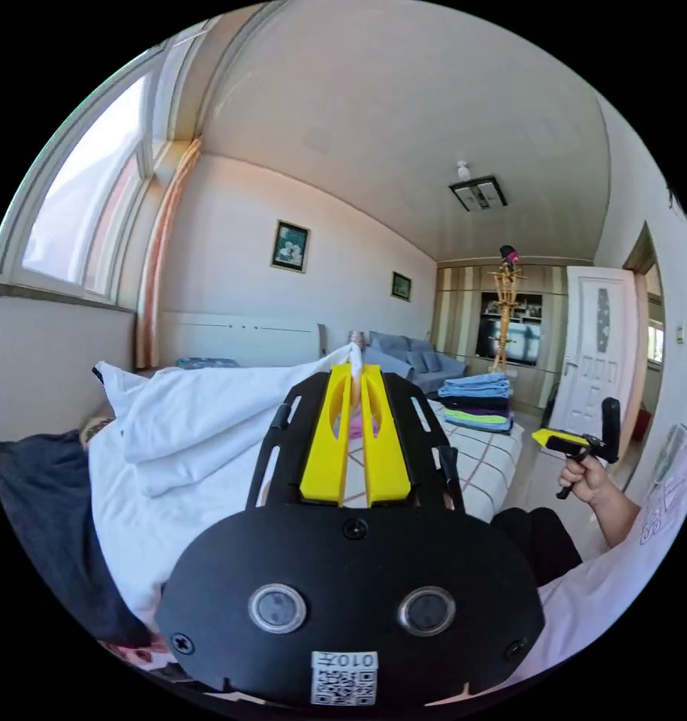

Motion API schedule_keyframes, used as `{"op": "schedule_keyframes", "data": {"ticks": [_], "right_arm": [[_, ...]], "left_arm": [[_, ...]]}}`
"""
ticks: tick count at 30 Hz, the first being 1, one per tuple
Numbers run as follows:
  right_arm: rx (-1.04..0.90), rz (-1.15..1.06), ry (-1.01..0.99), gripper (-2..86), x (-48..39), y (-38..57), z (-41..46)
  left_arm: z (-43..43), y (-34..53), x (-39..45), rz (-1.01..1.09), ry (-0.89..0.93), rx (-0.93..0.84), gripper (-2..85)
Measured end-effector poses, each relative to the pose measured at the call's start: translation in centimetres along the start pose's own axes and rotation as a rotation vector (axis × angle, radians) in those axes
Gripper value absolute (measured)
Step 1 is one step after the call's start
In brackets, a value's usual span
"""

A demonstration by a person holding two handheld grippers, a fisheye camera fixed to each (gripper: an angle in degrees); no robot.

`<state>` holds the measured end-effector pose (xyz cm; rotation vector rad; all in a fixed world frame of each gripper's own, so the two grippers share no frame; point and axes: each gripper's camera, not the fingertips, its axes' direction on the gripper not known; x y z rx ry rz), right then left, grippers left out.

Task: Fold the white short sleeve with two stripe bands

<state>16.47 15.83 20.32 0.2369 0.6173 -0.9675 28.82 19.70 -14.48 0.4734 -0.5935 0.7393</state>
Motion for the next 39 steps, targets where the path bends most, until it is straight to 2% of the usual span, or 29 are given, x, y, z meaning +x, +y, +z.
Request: {"op": "schedule_keyframes", "data": {"ticks": [3, 5, 7, 9, 11, 15, 17, 24, 29, 35, 39], "right_arm": [[0.022, 0.064, -0.111, 3.1, 1.8, -1.5, 0.1], [-0.014, 0.08, -0.106, 3.5, 2.4, -2.5, 0.4], [-0.072, 0.101, -0.101, 4.0, 3.1, -3.4, 0.9], [-0.121, 0.113, -0.122, 5.0, 3.6, -4.2, 1.5], [-0.166, 0.107, -0.127, 6.4, 3.8, -5.4, 2.2], [-0.225, 0.034, -0.072, 7.8, 3.0, -7.2, 4.7], [-0.334, 0.002, -0.081, 8.7, 2.4, -8.6, 7.8], [-0.493, -0.055, -0.148, 10.4, 2.2, -16.8, 14.1], [-0.654, -0.093, -0.109, 12.7, 2.0, -22.9, 20.5], [-0.846, -0.106, 0.012, 12.4, 0.3, -21.9, 25.4], [-0.765, 0.02, 0.011, 5.9, 2.8, -23.0, 22.4]], "left_arm": [[4.2, 3.2, 5.0, 0.101, 0.17, -0.121, -0.1], [7.2, 6.2, 6.5, 0.062, 0.262, -0.261, 0.0], [11.9, 12.1, 7.8, 0.039, 0.324, -0.539, 0.0], [12.8, 15.8, 7.8, -0.005, 0.438, -0.604, 0.0], [12.0, 17.8, 7.3, -0.052, 0.487, -0.577, 0.1], [10.3, 18.9, 5.8, 0.007, 0.381, -0.539, 0.2], [10.3, 18.7, 5.2, 0.05, 0.37, -0.543, 0.2], [12.1, 20.0, 5.3, 0.106, 0.446, -0.587, 0.3], [13.1, 20.9, 6.0, 0.137, 0.466, -0.596, 1.4], [13.9, 21.0, 6.4, 0.273, 0.37, -0.662, 7.4], [14.8, 20.7, 3.4, 0.222, 0.265, -0.692, 11.6]]}}
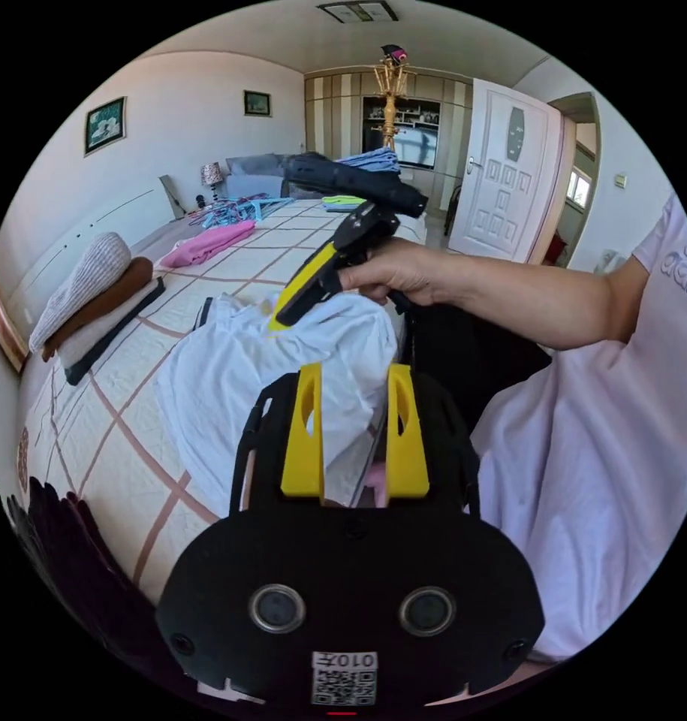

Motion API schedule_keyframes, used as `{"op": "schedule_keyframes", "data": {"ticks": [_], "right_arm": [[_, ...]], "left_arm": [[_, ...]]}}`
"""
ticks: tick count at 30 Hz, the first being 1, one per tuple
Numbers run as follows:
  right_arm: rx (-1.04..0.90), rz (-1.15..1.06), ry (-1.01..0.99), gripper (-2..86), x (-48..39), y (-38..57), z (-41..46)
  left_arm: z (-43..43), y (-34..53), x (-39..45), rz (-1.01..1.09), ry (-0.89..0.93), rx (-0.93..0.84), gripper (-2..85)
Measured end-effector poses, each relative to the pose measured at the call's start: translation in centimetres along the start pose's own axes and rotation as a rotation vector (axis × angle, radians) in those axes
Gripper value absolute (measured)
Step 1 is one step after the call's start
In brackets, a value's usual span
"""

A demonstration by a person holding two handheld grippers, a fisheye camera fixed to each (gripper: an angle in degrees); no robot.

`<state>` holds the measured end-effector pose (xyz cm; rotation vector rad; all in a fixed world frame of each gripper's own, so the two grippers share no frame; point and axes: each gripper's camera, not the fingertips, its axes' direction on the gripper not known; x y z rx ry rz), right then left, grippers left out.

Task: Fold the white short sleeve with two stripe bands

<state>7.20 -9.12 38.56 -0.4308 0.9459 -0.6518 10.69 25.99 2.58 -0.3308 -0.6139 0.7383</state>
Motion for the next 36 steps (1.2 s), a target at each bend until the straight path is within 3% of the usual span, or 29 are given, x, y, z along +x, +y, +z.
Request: {"op": "schedule_keyframes", "data": {"ticks": [5, 9, 14, 16, 20, 28, 36], "right_arm": [[0.097, 0.201, -0.082, 4.3, 5.3, 3.5, -5.2], [0.106, 0.282, -0.088, 4.0, 7.8, 6.2, -7.0], [0.163, 0.4, -0.267, 3.5, 11.5, 9.8, -8.2], [0.16, 0.427, -0.27, 3.3, 11.9, 10.5, -8.2], [0.186, 0.425, -0.323, 3.5, 11.9, 11.6, -8.8], [0.264, 0.461, -0.322, 9.4, 11.6, 13.3, -11.2], [0.192, 0.428, -0.288, 10.6, 9.0, 13.8, -10.0]], "left_arm": [[0.3, -0.1, -5.3, -0.152, 0.04, 0.027, 14.2], [1.6, -1.4, -6.5, -0.121, 0.053, -0.023, 15.2], [2.7, -2.1, -5.6, -0.059, 0.097, -0.068, 15.7], [4.2, -2.0, -5.1, -0.018, 0.107, -0.179, 15.9], [4.1, -1.2, -5.1, 0.02, 0.053, -0.257, 16.1], [0.9, -4.6, -13.6, -0.319, -0.016, -0.069, 16.5], [5.4, -8.9, -14.7, -0.275, -0.011, -0.143, 13.7]]}}
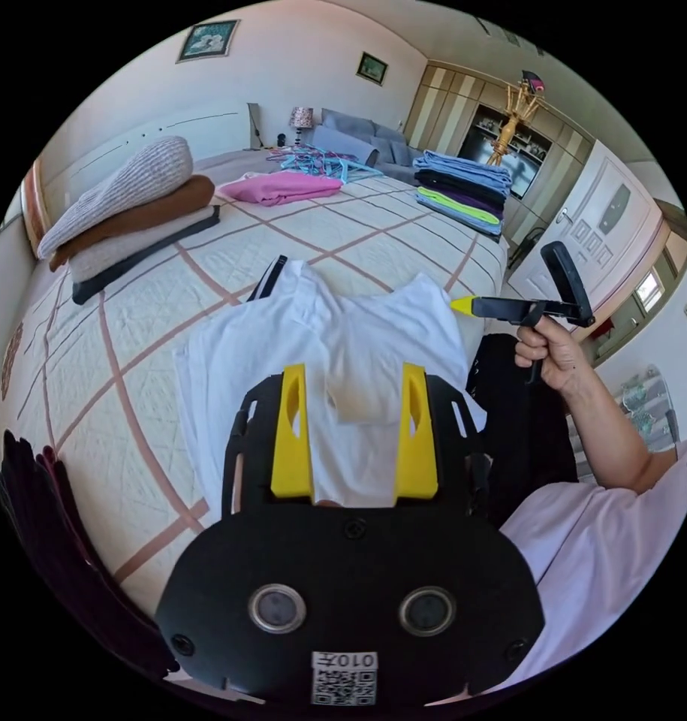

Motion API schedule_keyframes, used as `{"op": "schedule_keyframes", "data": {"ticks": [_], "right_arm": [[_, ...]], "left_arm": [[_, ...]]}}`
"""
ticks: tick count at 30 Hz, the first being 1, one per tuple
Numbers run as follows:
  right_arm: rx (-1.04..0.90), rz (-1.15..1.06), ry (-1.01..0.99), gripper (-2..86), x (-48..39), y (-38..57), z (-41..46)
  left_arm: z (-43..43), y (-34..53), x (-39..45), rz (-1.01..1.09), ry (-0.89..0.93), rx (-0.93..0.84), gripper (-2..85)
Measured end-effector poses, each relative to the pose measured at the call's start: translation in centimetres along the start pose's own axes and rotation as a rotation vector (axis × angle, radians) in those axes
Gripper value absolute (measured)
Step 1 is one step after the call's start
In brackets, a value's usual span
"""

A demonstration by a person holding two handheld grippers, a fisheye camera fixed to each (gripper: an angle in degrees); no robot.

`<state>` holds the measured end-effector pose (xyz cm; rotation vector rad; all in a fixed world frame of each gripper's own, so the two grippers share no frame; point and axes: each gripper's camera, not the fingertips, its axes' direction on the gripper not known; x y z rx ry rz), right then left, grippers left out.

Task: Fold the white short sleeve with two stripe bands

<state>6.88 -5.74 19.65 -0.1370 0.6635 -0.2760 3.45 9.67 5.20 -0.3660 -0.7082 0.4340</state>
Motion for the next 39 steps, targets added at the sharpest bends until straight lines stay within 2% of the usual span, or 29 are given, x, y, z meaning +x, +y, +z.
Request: {"op": "schedule_keyframes", "data": {"ticks": [5, 10, 13, 17, 20, 23, 24, 25, 26, 28, 31, 33, 37, 39], "right_arm": [[-0.053, -0.053, -0.004, 5.3, -1.8, 0.8, 2.2], [-0.088, -0.168, 0.047, 4.0, -5.2, 0.2, 1.3], [0.045, -0.263, 0.06, 3.8, -7.7, -1.3, -3.6], [0.5, -0.307, 0.242, 3.7, -11.3, 1.0, -12.7], [0.593, -0.262, 0.224, 3.7, -10.0, 3.5, -15.8], [0.553, -0.17, 0.288, 3.7, -7.0, 6.2, -15.0], [0.524, -0.162, 0.29, 3.7, -6.1, 6.6, -14.4], [0.41, -0.125, 0.265, 3.7, -4.0, 6.9, -12.5], [0.21, -0.044, 0.22, 3.7, -1.3, 6.6, -9.9], [0.009, 0.034, 0.193, 3.9, 1.8, 7.1, -6.4], [0.088, 0.124, 0.147, 4.1, 4.1, 9.0, -5.7], [0.104, 0.144, 0.13, 4.3, 4.6, 8.9, -6.0], [0.182, 0.185, 0.321, 5.4, 3.7, 9.1, -7.2], [0.237, 0.215, 0.332, 5.7, 3.7, 10.0, -7.6]], "left_arm": [[-0.5, 0.0, -0.6, -0.01, 0.004, 0.045, 6.3], [-7.4, -2.7, -4.3, 0.049, 0.078, 0.172, 0.6], [-15.8, -5.4, -7.4, 0.043, 0.027, 0.324, 0.1], [-27.5, -5.4, -8.7, 0.066, -0.053, 0.599, 0.0], [-32.4, -3.1, -8.9, 0.092, -0.036, 0.711, -0.1], [-31.8, -0.6, -9.5, 0.103, 0.014, 0.657, 0.0], [-29.9, 0.2, -9.8, 0.105, 0.038, 0.581, 0.0], [-27.1, 1.0, -10.4, 0.081, 0.058, 0.474, 0.1], [-25.4, 1.4, -10.9, 0.044, 0.068, 0.408, 0.2], [-18.5, 4.0, -13.5, -0.147, 0.089, 0.158, 0.7], [-15.5, 7.7, -15.7, -0.324, 0.107, 0.141, 1.9], [-15.7, 8.0, -16.5, -0.359, 0.073, 0.157, 3.2], [-16.1, 3.9, -16.3, -0.269, -0.076, 0.176, 7.0], [-14.9, 1.2, -15.9, -0.203, -0.115, 0.181, 9.1]]}}
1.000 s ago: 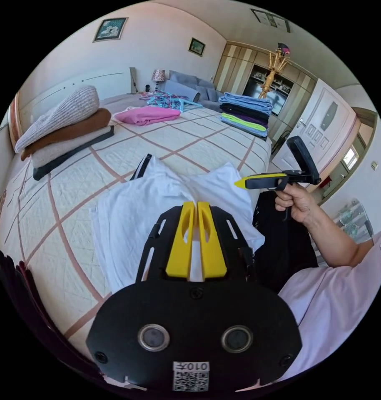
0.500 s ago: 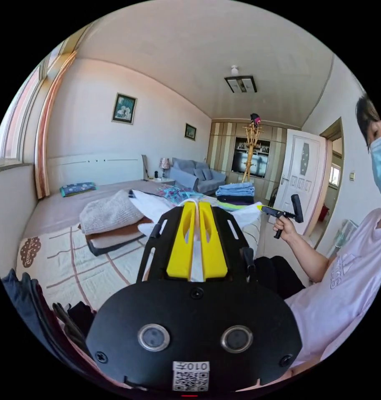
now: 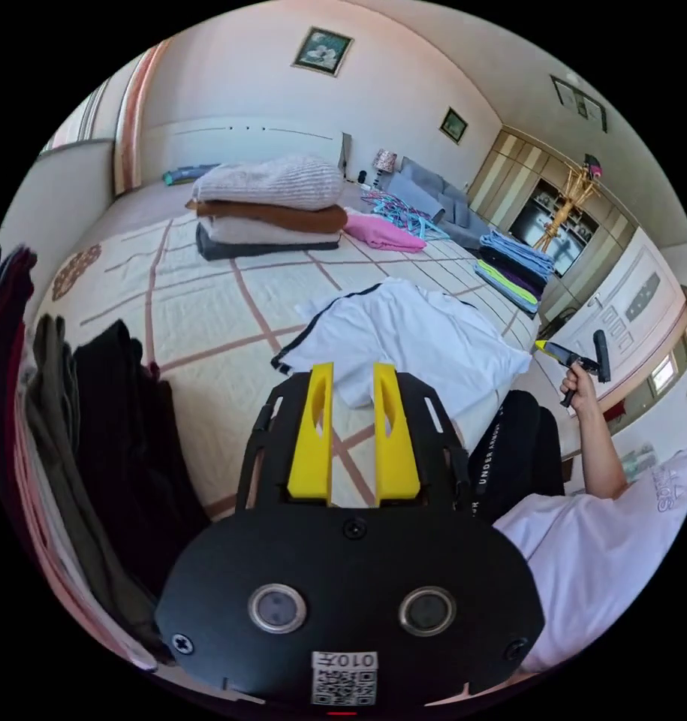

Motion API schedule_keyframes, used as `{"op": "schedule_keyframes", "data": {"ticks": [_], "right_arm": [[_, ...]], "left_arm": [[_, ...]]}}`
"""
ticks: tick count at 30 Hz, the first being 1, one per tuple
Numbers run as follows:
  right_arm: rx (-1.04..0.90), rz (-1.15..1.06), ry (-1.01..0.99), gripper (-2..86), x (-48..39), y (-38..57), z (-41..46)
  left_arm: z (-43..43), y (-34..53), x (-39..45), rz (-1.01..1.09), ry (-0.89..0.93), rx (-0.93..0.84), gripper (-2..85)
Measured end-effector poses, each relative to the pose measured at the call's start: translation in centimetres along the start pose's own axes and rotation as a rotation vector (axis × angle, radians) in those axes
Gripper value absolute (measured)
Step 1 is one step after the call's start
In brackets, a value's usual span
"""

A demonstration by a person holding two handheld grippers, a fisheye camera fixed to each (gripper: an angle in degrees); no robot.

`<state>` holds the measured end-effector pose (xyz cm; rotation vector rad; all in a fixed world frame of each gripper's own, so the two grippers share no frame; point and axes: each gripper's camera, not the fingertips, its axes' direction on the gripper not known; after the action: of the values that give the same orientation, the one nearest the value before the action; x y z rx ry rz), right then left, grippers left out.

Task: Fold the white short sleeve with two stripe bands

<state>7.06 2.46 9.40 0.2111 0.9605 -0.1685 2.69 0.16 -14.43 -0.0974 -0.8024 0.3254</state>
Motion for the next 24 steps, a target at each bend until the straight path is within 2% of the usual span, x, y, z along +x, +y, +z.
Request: {"op": "schedule_keyframes", "data": {"ticks": [4, 8, 13, 17, 20, 23, 24], "right_arm": [[0.02, -0.003, -0.091, 5.2, 0.4, 1.5, -0.4], [0.054, -0.038, -0.07, 5.0, 0.4, 2.2, -1.9], [0.091, -0.019, -0.09, 4.4, 1.5, 3.1, -2.8], [0.079, -0.019, -0.118, 3.8, 2.3, 3.6, -2.1], [0.053, -0.036, -0.149, 3.7, 2.2, 3.6, -0.9], [0.038, -0.084, -0.186, 3.9, 1.3, 3.6, 0.3], [0.04, -0.105, -0.193, 4.0, 1.0, 3.6, 0.4]], "left_arm": [[6.6, -6.0, 1.7, 0.123, -0.05, -0.038, 10.7], [12.8, -10.4, 1.0, 0.094, -0.016, -0.09, 9.9], [20.4, -11.6, 1.0, 0.046, -0.005, -0.272, 6.0], [18.0, -10.1, 2.5, 0.072, -0.029, -0.15, 1.7], [14.8, -8.8, 5.1, 0.167, -0.051, -0.07, 0.3], [9.8, -6.8, 9.4, 0.355, 0.063, 0.037, 0.0], [6.9, -5.1, 12.0, 0.491, 0.151, 0.114, -0.1]]}}
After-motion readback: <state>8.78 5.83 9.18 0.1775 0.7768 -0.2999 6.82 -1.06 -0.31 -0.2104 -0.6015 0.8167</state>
